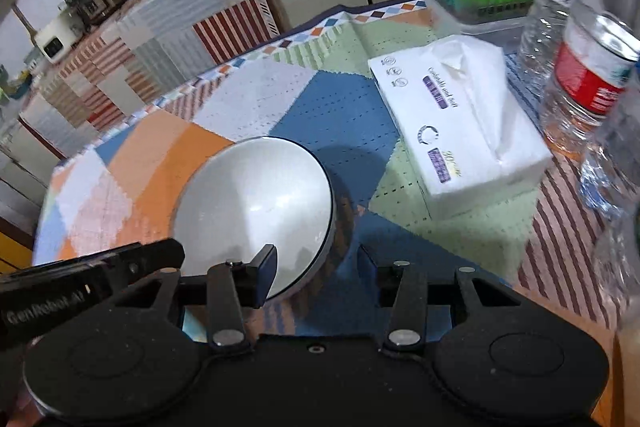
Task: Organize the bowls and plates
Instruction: 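Move the right gripper to the rim of the third white bowl, then grasp the third bowl rim with the right gripper and lift, then lower the third bowl into the bowl stack and open the right gripper, then grip the bowl stack wall with the right gripper while the left gripper hooks inside the top bowl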
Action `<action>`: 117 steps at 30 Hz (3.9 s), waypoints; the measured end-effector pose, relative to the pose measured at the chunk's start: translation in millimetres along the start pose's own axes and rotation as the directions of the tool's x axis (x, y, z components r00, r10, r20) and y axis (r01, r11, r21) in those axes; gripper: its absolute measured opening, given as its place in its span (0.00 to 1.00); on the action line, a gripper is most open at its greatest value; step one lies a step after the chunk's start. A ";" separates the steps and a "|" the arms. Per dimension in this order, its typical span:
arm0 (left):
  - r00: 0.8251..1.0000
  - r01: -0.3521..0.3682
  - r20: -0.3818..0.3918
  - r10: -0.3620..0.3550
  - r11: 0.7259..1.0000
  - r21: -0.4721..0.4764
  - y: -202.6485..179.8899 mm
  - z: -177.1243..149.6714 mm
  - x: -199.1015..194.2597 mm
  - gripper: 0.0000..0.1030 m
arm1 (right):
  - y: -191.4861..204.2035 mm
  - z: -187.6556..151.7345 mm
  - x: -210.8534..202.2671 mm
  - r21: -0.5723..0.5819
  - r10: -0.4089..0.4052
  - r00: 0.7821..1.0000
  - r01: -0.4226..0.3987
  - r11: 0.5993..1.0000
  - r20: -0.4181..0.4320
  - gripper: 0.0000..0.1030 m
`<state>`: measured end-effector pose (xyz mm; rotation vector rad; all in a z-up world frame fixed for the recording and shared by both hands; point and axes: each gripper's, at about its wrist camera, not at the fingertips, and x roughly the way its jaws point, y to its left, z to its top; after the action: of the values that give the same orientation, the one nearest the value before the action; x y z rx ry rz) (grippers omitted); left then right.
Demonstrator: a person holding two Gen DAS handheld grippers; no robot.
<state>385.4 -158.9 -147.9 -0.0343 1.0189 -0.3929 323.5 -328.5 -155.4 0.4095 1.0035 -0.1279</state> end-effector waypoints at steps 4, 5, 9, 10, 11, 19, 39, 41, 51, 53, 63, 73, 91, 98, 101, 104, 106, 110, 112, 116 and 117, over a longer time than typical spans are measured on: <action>1.000 0.003 0.011 -0.003 1.000 -0.004 3.9 -3.7 6.8 0.19 | -3.6 -0.2 16.5 0.021 -0.009 1.000 0.008 1.000 0.016 0.31; 0.999 0.035 0.008 -0.035 0.999 -0.026 6.3 -3.8 7.6 0.16 | -5.7 -0.9 19.7 0.034 -0.001 1.000 0.000 0.999 0.017 0.26; 0.995 0.100 0.015 -0.099 0.994 -0.041 3.8 -7.3 2.8 0.09 | -10.2 -3.7 21.0 0.079 0.021 1.000 -0.023 0.997 0.018 0.15; 0.995 0.102 0.008 -0.102 0.994 -0.049 1.9 -8.3 1.6 0.09 | -10.0 -3.9 20.5 0.079 0.000 1.000 -0.001 0.997 0.008 0.15; 0.994 0.108 -0.001 -0.108 0.993 -0.054 0.9 -9.0 -1.1 0.09 | -10.9 -5.1 19.3 0.088 -0.009 1.000 0.009 0.996 0.002 0.14; 0.996 0.062 -0.063 -0.059 0.997 0.054 -20.8 -11.6 -49.8 0.09 | -15.6 -8.9 -19.0 0.104 0.041 0.999 -0.039 0.994 -0.022 0.14; 0.989 0.146 -0.037 -0.144 0.986 0.080 3.5 -72.9 -242.8 0.09 | 29.3 -85.0 -175.3 0.050 0.210 0.978 -0.210 0.976 -0.007 0.16; 0.990 0.138 -0.030 -0.136 0.986 0.094 5.3 -84.3 -256.9 0.09 | 36.7 -95.1 -189.1 0.020 0.216 0.976 -0.216 0.976 0.005 0.16; 0.991 0.126 0.040 -0.131 0.986 0.110 18.5 -137.6 -300.4 0.09 | 51.9 -151.2 -227.6 -0.008 0.283 0.956 -0.284 0.959 0.071 0.17; 0.990 0.138 0.016 -0.140 0.986 0.096 23.6 -146.2 -298.7 0.09 | 53.2 -163.0 -231.0 -0.016 0.291 0.954 -0.290 0.957 0.076 0.17; 0.978 0.125 -0.174 -0.118 0.992 0.032 44.3 -192.1 -248.9 0.09 | 51.5 -219.0 -207.1 -0.025 0.274 0.959 -0.273 0.962 0.072 0.18; 0.948 0.115 -0.293 -0.127 0.992 -0.057 54.2 -219.3 -212.3 0.09 | 71.2 -249.1 -193.7 -0.223 0.134 0.987 -0.111 0.969 0.090 0.17; 0.946 0.065 -0.320 -0.043 0.996 0.057 36.3 -225.5 -191.3 0.12 | 101.4 -274.5 -181.8 -0.461 -0.058 0.974 0.157 0.874 0.220 0.17; 0.967 0.116 -0.246 -0.069 0.977 0.179 45.2 -221.5 -219.1 0.34 | 83.8 -265.3 -204.5 -0.468 0.002 0.978 0.097 0.879 0.207 0.40; 0.966 0.174 -0.217 -0.141 0.975 0.139 56.9 -218.2 -225.2 0.39 | 81.7 -266.9 -221.3 -0.557 0.003 0.974 0.126 0.821 0.225 0.51; 0.967 0.207 -0.175 -0.186 0.973 0.107 64.6 -217.0 -226.2 0.41 | 74.2 -269.8 -229.5 -0.639 0.071 0.982 0.059 0.767 0.176 0.61; 0.966 0.222 -0.160 -0.204 0.970 0.099 66.3 -218.8 -224.9 0.45 | 68.9 -273.1 -229.2 -0.689 0.120 0.987 -0.015 0.725 0.105 0.66; 0.967 0.243 -0.108 -0.230 0.962 0.125 70.7 -228.5 -214.3 0.48 | 63.0 -287.5 -213.8 -0.789 0.159 0.982 -0.018 0.615 0.101 0.73; 0.961 0.258 -0.127 -0.247 0.963 0.080 75.2 -232.3 -206.5 0.48 | 60.9 -291.5 -202.8 -0.824 0.183 0.979 -0.034 0.565 0.085 0.73; 0.945 0.304 -0.133 -0.300 0.953 0.008 83.5 -238.8 -197.8 0.50 | 59.2 -299.0 -188.1 -0.831 0.222 0.975 -0.124 0.543 0.000 0.74; 0.944 0.304 -0.132 -0.301 0.953 -0.004 85.1 -240.0 -195.9 0.51 | 59.4 -302.5 -185.3 -0.837 0.231 0.973 -0.140 0.529 -0.017 0.76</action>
<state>120.9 22.6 -131.9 -0.1542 1.1436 -0.6913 1.6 -170.9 -125.3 -0.3911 0.8028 0.5324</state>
